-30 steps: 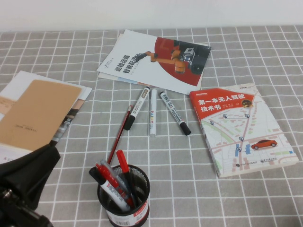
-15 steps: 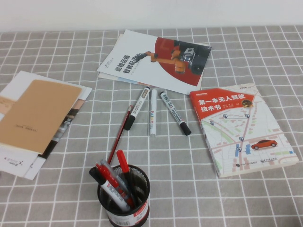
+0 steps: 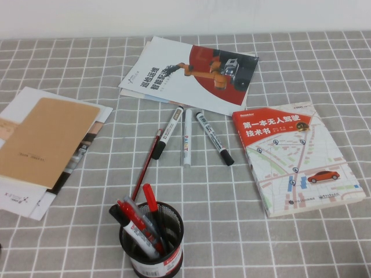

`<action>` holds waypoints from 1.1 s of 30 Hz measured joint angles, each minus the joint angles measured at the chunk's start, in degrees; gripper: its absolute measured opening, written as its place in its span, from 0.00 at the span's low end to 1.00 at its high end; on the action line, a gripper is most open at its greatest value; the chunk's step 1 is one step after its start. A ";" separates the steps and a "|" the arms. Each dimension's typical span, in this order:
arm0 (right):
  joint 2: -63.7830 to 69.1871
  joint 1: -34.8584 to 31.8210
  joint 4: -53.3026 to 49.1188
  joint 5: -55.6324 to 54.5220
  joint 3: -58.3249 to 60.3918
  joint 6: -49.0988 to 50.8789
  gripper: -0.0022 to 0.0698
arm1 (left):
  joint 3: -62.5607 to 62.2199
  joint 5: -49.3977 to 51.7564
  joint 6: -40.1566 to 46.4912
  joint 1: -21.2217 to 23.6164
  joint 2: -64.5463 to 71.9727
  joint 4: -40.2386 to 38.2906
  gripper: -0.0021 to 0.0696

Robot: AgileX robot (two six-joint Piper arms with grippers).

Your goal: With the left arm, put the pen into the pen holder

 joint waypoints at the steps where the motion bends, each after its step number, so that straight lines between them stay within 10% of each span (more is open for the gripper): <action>1: 0.00 0.00 0.00 0.00 0.00 0.00 0.01 | 0.00 1.62 0.01 0.00 0.00 0.14 0.03; 33: 0.00 0.00 0.00 0.00 0.00 0.00 0.01 | 0.09 10.09 0.69 0.00 -0.12 2.22 0.03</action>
